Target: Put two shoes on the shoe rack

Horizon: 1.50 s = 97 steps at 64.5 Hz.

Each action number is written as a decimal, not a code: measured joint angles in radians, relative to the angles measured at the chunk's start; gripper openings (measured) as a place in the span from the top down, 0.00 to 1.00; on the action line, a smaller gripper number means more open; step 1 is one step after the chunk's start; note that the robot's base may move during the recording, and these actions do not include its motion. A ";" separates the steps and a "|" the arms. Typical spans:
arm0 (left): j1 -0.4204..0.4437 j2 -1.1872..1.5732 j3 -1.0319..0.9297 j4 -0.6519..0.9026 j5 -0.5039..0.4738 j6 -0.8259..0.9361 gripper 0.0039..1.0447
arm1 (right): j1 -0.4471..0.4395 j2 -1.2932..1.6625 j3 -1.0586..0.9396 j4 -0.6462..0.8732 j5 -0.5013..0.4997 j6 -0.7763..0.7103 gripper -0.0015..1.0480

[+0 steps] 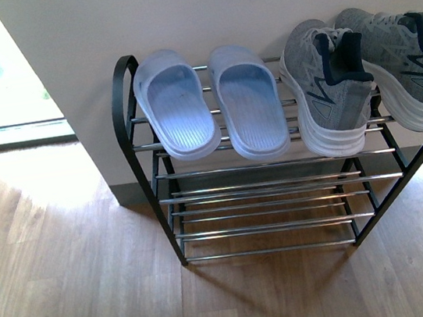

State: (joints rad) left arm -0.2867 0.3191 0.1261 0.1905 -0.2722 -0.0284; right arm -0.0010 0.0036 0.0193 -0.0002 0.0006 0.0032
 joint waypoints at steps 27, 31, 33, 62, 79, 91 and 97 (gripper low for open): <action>0.279 -0.256 -0.071 -0.191 0.260 0.019 0.99 | 0.000 0.000 0.000 0.000 0.000 0.000 0.09; 0.280 -0.269 -0.073 -0.191 0.269 0.019 0.99 | 0.000 0.000 0.000 0.000 -0.001 0.000 0.09; 0.281 -0.271 -0.075 -0.191 0.269 0.019 0.99 | 0.000 0.000 0.000 0.000 -0.001 0.000 0.09; 0.282 -0.304 -0.110 -0.191 0.270 0.020 0.99 | 0.000 0.000 0.000 0.000 -0.001 0.000 0.09; 0.282 -0.304 -0.110 -0.191 0.270 0.020 0.68 | 0.000 0.000 0.000 0.000 0.000 0.000 0.09; 0.282 -0.304 -0.110 -0.191 0.270 0.020 0.37 | 0.000 0.000 0.000 0.000 0.000 0.000 0.09; 0.282 -0.304 -0.110 -0.191 0.270 0.020 0.22 | 0.000 0.000 0.000 0.000 0.000 0.000 0.09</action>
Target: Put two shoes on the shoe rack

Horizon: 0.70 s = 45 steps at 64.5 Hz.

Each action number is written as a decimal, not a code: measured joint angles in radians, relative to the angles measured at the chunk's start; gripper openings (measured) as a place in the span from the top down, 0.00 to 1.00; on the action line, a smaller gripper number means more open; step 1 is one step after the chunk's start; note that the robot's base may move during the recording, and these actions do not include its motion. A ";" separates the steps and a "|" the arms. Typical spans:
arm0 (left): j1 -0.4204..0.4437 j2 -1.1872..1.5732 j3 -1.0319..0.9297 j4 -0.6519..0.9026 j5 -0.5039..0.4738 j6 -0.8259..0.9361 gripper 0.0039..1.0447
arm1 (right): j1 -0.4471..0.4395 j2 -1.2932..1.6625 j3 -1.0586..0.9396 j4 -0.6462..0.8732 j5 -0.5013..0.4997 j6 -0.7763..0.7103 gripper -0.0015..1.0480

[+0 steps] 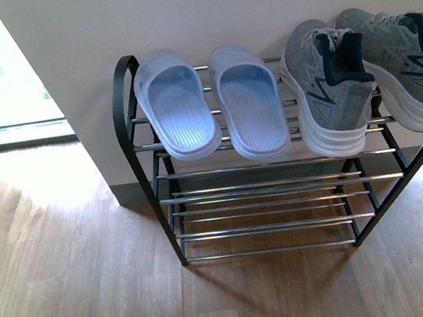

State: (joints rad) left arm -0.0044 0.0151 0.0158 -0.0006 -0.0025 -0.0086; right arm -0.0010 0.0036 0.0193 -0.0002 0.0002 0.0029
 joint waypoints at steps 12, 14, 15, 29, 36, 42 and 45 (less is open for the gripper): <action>0.000 0.000 0.000 0.000 0.000 0.002 0.09 | 0.000 0.000 0.000 0.000 0.000 0.000 0.09; 0.000 0.000 0.000 0.000 0.000 0.002 0.09 | 0.000 0.000 0.000 0.000 0.000 0.000 0.09; 0.000 0.000 0.000 0.000 0.000 0.002 0.09 | 0.000 0.000 0.000 0.000 0.000 0.000 0.09; 0.000 0.000 0.000 0.000 0.000 0.002 0.09 | 0.000 0.000 0.000 0.000 0.000 0.000 0.09; 0.000 0.000 0.000 0.000 0.000 0.002 0.09 | 0.000 0.000 0.000 0.000 -0.001 0.000 0.09; 0.000 0.000 0.000 0.000 0.000 0.002 0.09 | 0.000 0.000 0.000 0.000 -0.003 0.000 0.09; 0.000 0.000 0.000 0.000 0.003 0.002 0.09 | 0.000 0.000 0.000 0.000 0.001 0.000 0.09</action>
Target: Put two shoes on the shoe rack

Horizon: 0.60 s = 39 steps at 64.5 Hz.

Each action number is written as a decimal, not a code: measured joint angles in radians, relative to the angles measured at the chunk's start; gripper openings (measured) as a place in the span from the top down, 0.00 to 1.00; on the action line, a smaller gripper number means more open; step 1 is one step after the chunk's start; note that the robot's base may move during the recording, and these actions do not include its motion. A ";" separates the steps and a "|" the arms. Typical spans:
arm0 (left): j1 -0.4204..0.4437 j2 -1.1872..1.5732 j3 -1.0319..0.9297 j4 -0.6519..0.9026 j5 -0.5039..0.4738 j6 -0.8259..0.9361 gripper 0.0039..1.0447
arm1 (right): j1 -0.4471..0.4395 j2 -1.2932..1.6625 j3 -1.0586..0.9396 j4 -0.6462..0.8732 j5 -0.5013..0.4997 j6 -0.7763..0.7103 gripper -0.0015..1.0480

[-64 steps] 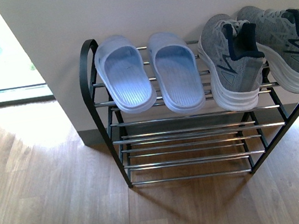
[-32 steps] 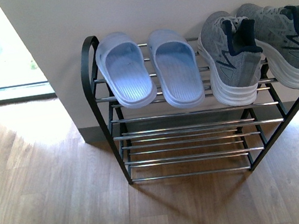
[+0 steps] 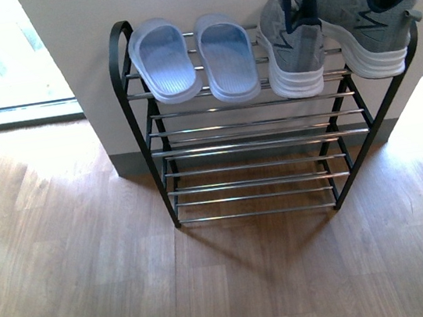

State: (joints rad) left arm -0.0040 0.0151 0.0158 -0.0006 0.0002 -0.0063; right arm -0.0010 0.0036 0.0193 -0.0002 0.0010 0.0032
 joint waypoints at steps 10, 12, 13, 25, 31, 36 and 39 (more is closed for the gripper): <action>0.000 0.000 0.000 0.000 0.000 0.000 0.09 | 0.000 0.000 0.000 0.000 0.000 0.000 0.09; 0.000 0.000 0.000 0.000 0.000 0.000 0.09 | 0.000 0.000 0.000 0.000 0.000 0.000 0.09; 0.000 0.000 0.000 0.000 0.000 0.000 0.09 | 0.000 0.000 0.000 0.000 0.000 0.000 0.09; 0.000 0.000 0.000 0.000 0.000 0.000 0.09 | 0.000 0.000 0.000 0.000 0.000 0.000 0.09; 0.000 0.000 0.000 0.000 0.000 0.000 0.09 | 0.000 0.000 0.000 0.000 0.000 0.000 0.09; 0.000 0.000 0.000 0.000 0.000 0.000 0.09 | 0.000 0.000 0.000 0.000 0.000 0.000 0.09; 0.000 0.000 0.000 0.000 0.000 0.000 0.09 | 0.000 0.000 0.000 0.000 0.000 0.000 0.09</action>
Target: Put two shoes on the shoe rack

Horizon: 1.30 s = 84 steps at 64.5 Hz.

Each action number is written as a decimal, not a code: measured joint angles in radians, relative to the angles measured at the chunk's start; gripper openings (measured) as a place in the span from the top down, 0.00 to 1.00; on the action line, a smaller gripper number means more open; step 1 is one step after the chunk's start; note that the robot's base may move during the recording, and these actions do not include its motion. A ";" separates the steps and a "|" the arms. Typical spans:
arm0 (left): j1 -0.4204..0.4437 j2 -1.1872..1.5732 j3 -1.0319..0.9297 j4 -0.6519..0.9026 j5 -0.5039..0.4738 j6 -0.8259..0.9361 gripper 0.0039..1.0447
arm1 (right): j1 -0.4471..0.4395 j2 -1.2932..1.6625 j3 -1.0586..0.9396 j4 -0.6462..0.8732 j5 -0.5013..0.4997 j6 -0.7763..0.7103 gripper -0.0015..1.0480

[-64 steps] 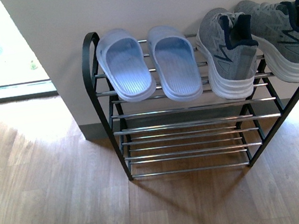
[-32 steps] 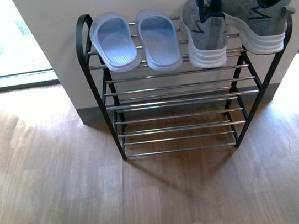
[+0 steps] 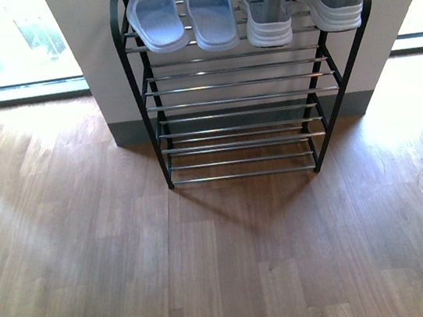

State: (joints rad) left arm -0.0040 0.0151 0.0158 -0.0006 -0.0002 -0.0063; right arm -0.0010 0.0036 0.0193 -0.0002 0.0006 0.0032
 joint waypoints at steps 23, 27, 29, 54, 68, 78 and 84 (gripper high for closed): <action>0.000 0.000 0.000 0.000 0.000 0.000 0.09 | 0.000 0.000 0.000 0.000 -0.001 0.000 0.09; 0.000 0.000 0.000 0.000 0.000 0.000 0.09 | 0.000 0.000 0.000 0.000 0.000 0.000 0.09; 0.000 0.000 0.000 0.000 0.000 0.000 0.09 | 0.000 0.000 0.000 0.000 0.000 0.000 0.09; 0.000 0.000 0.000 0.000 0.000 0.000 0.09 | 0.000 0.001 0.000 0.000 0.000 0.000 0.09; 0.000 0.000 0.000 0.000 0.000 0.000 0.09 | 0.000 0.000 0.000 0.000 -0.001 0.000 0.09; 0.000 0.000 0.000 0.000 0.000 0.000 0.09 | 0.000 0.000 0.000 0.000 0.000 0.000 0.09; 0.000 0.000 0.000 0.000 0.000 0.000 0.09 | 0.000 0.000 0.000 0.000 0.000 0.000 0.09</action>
State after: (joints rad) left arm -0.0040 0.0151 0.0158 -0.0006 -0.0002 -0.0063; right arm -0.0010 0.0036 0.0193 -0.0006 0.0002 0.0032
